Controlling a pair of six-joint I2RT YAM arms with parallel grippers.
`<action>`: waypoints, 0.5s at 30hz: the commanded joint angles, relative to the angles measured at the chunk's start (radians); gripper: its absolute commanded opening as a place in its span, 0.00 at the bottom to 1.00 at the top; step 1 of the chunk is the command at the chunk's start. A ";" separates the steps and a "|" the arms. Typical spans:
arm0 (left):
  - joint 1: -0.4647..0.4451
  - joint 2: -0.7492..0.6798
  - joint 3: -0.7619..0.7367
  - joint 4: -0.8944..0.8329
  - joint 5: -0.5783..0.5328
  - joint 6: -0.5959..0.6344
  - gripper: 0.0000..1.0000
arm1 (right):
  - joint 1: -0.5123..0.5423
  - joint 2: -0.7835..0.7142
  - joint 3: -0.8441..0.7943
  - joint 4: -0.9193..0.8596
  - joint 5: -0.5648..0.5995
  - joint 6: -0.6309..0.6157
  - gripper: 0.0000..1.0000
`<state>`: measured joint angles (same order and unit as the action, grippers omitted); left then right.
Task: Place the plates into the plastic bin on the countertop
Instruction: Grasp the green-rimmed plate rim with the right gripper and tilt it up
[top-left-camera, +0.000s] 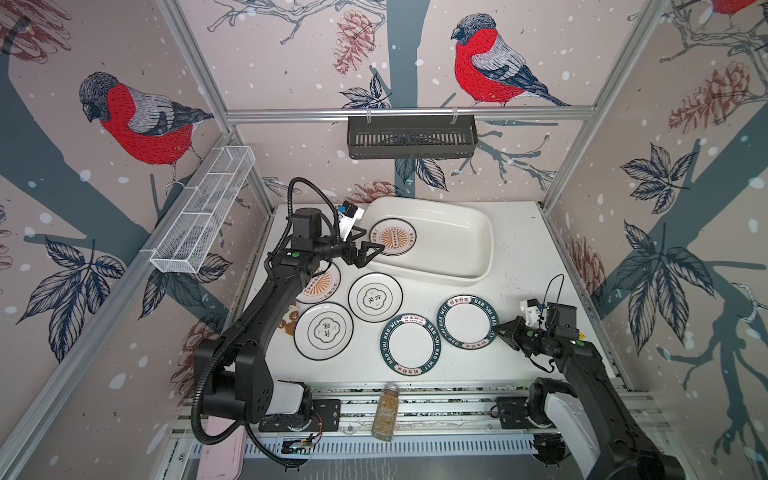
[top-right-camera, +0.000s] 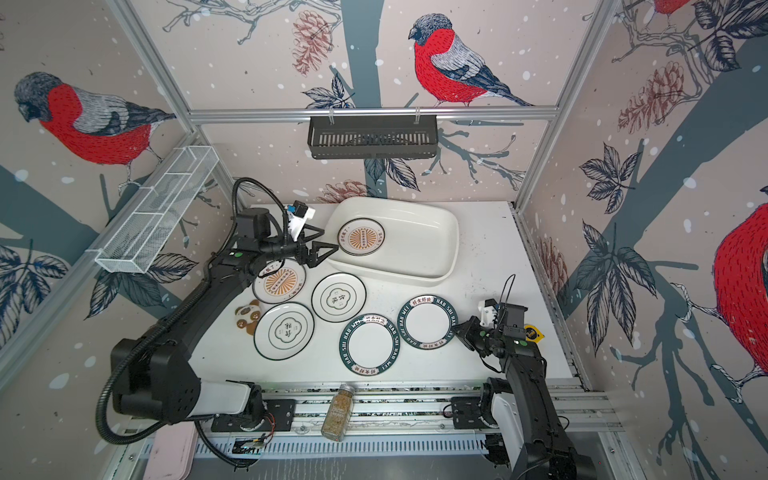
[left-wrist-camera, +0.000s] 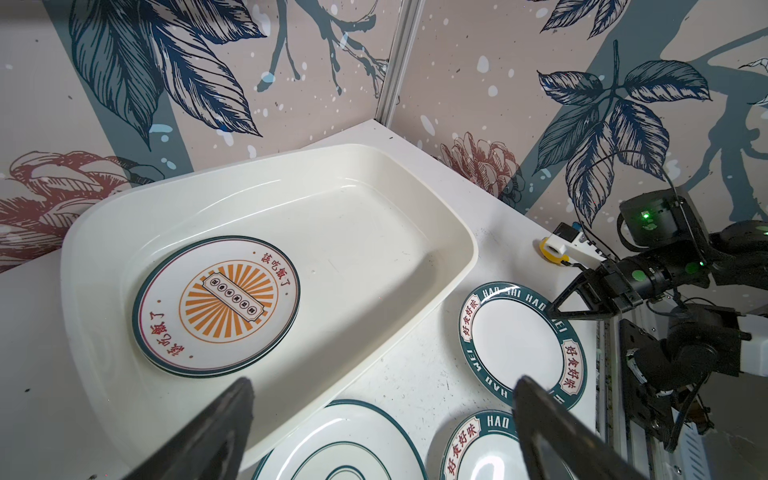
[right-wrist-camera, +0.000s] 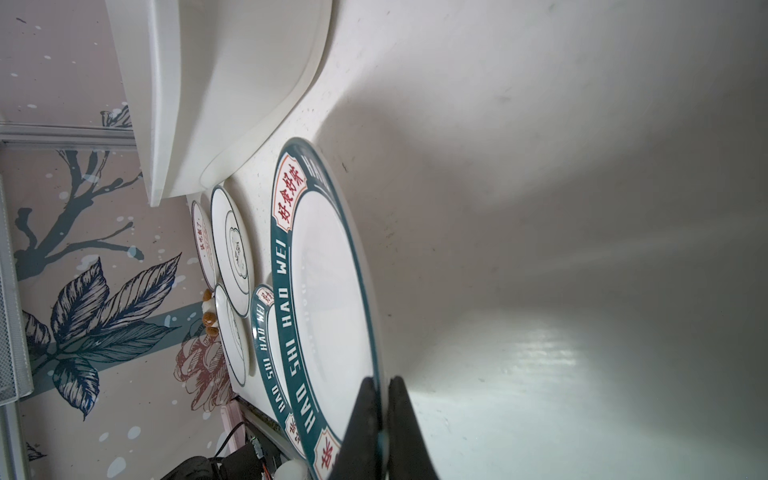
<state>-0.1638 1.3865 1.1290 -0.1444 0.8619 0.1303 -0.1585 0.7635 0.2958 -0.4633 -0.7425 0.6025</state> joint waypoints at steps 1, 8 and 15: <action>-0.003 0.000 0.013 -0.001 0.006 0.015 0.96 | 0.008 -0.007 0.014 -0.012 -0.044 -0.016 0.01; -0.003 0.000 0.019 -0.008 0.003 0.017 0.96 | 0.033 -0.025 0.030 -0.048 -0.048 -0.029 0.01; -0.002 -0.006 0.017 -0.009 0.000 0.017 0.96 | 0.083 -0.036 0.045 -0.072 -0.049 -0.036 0.01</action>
<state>-0.1638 1.3865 1.1400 -0.1673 0.8600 0.1310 -0.0910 0.7330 0.3294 -0.5316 -0.7605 0.5770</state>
